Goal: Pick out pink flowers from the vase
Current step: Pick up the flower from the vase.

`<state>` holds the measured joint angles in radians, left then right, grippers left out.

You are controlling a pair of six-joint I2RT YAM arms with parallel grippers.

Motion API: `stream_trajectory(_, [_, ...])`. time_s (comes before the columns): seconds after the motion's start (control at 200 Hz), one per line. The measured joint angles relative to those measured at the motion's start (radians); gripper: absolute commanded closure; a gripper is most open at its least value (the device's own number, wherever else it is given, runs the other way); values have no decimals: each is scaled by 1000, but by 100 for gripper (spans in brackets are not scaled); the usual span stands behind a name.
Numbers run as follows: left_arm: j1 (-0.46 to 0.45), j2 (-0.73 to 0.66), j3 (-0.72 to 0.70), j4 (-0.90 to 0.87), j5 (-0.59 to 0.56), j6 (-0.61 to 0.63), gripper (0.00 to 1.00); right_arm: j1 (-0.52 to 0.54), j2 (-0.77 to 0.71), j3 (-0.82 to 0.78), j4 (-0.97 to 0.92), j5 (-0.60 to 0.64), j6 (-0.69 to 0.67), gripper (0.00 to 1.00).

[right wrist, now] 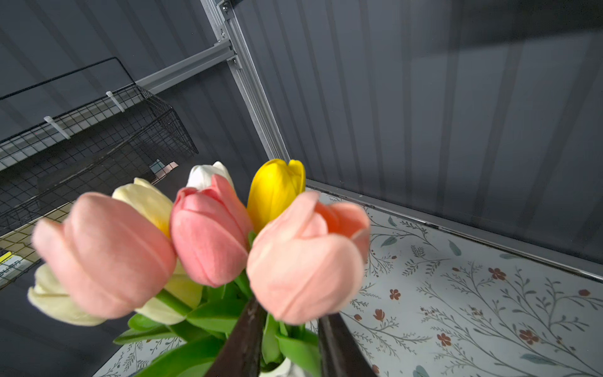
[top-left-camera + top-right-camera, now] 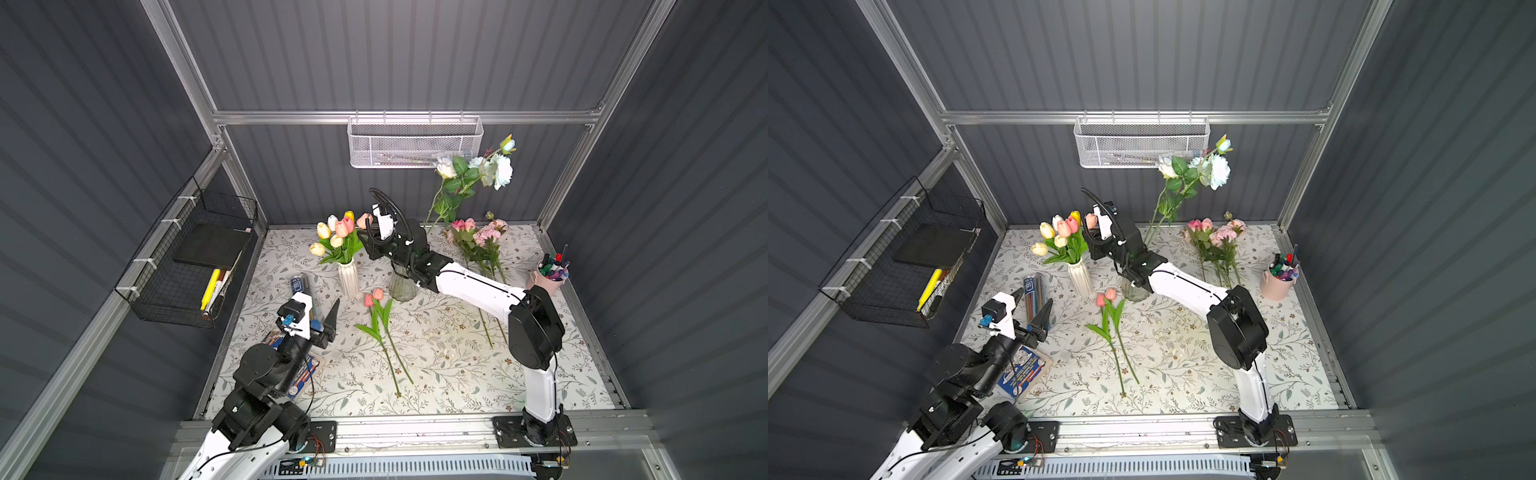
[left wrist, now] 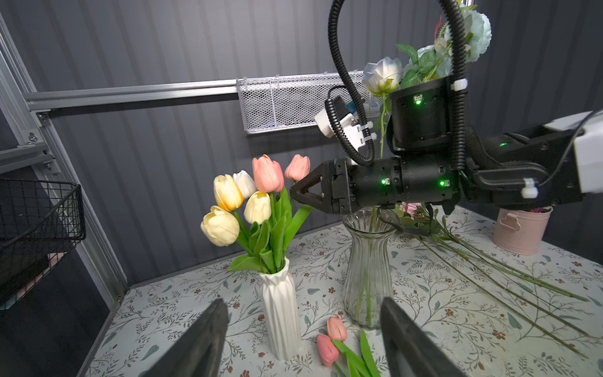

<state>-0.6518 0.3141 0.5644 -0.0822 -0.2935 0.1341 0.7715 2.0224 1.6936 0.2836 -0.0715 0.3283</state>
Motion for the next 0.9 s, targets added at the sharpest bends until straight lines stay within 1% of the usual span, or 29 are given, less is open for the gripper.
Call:
stream_trajectory(0.09, [0, 0, 0, 0, 4, 5, 25, -2, 22, 18, 0, 0, 12, 71])
stream_trajectory(0.145, [0, 0, 0, 0, 6, 6, 25, -2, 33, 26, -1, 0, 15, 74])
stream_trajectory(0.33, [0, 0, 0, 0, 6, 6, 25, -1, 47, 32, -1, -3, 30, 89])
stream_trajectory(0.475, [0, 0, 0, 0, 9, 6, 25, -2, 47, 32, 8, -19, 27, 95])
stream_trajectory(0.695, [0, 0, 0, 0, 21, 6, 25, -2, 40, 32, 5, -26, 9, 96])
stream_trajectory(0.9, [0, 26, 0, 0, 45, 6, 25, -2, -43, 30, -24, -3, -45, 96])
